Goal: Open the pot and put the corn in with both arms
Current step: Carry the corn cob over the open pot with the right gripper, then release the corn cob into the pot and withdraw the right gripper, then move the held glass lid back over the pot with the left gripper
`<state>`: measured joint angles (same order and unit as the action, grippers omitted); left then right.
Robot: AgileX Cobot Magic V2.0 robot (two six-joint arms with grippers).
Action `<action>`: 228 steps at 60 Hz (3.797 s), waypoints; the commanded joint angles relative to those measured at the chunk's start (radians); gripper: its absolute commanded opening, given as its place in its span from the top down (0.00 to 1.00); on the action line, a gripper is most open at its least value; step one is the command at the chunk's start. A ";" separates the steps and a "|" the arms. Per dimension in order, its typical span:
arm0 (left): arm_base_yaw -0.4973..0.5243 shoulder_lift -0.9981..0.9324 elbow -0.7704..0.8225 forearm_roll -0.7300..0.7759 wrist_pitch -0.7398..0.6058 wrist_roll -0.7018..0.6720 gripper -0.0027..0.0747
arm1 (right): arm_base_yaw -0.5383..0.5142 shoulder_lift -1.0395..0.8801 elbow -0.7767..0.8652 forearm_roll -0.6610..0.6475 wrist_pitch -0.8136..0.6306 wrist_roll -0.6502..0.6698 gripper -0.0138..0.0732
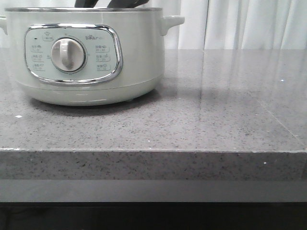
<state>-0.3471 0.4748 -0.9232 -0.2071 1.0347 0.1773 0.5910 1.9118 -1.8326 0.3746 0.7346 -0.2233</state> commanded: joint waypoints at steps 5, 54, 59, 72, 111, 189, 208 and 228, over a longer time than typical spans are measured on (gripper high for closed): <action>-0.005 0.004 -0.035 -0.032 -0.139 -0.004 0.70 | -0.002 -0.053 -0.034 0.011 -0.039 -0.012 0.23; -0.005 0.004 -0.035 -0.032 -0.139 -0.004 0.70 | -0.226 -0.307 0.095 -0.036 -0.052 -0.012 0.91; -0.005 0.004 -0.035 -0.032 -0.139 -0.004 0.70 | -0.265 -0.381 0.196 -0.055 -0.098 -0.012 0.91; -0.005 0.004 -0.035 -0.032 -0.139 -0.004 0.70 | -0.341 -0.587 0.494 -0.084 -0.243 -0.012 0.91; -0.005 0.010 -0.035 -0.032 -0.142 -0.004 0.70 | -0.365 -1.266 1.298 -0.102 -0.529 -0.012 0.91; -0.005 0.921 -0.693 -0.032 -0.290 0.006 0.70 | -0.365 -1.586 1.433 -0.102 -0.520 -0.012 0.92; -0.005 0.979 -0.700 -0.034 -0.402 0.006 0.70 | -0.365 -1.586 1.433 -0.102 -0.520 -0.012 0.92; -0.005 0.979 -0.700 -0.056 -0.426 0.006 0.70 | -0.365 -1.586 1.433 -0.102 -0.520 -0.012 0.92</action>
<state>-0.3471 1.5005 -1.5749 -0.2168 0.7426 0.1846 0.2318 0.3189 -0.3702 0.2759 0.2851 -0.2277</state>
